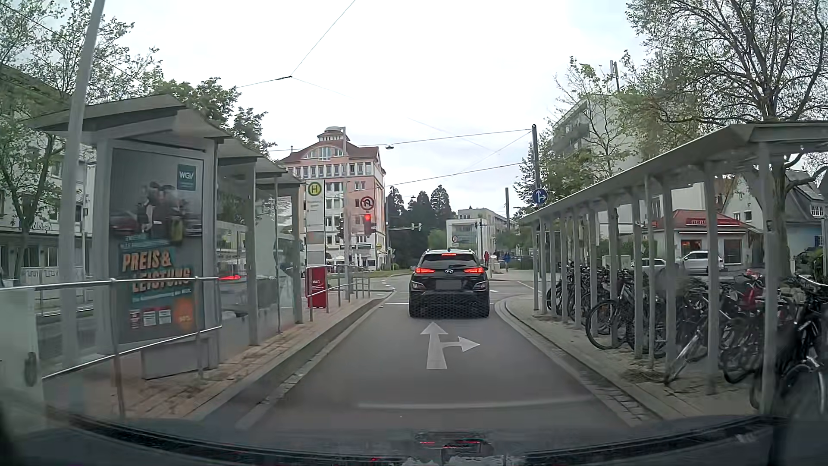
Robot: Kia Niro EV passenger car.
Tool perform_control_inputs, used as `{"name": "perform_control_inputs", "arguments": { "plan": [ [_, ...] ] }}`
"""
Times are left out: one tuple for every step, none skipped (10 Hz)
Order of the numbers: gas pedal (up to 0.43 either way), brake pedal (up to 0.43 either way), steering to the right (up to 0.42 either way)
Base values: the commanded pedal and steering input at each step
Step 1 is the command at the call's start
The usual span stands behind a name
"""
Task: Follow the waypoints while adhering to traffic rules and regulations
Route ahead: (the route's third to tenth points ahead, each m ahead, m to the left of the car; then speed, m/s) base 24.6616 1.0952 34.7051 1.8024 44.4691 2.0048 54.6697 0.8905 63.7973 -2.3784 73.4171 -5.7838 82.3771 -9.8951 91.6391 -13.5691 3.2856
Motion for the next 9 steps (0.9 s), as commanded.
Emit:
{"name": "perform_control_inputs", "arguments": {
  "plan": [
    [0.0, 0.061, 0.0],
    [0.0, 0.067, 0.0],
    [0.0, 0.073, 0.0],
    [0.0, 0.085, 0.0],
    [0.0, 0.091, 0.0],
    [0.0, 0.104, 0.0],
    [0.0, 0.11, 0.0],
    [0.0, 0.116, 0.0],
    [0.0, 0.128, 0.0]
  ]
}}
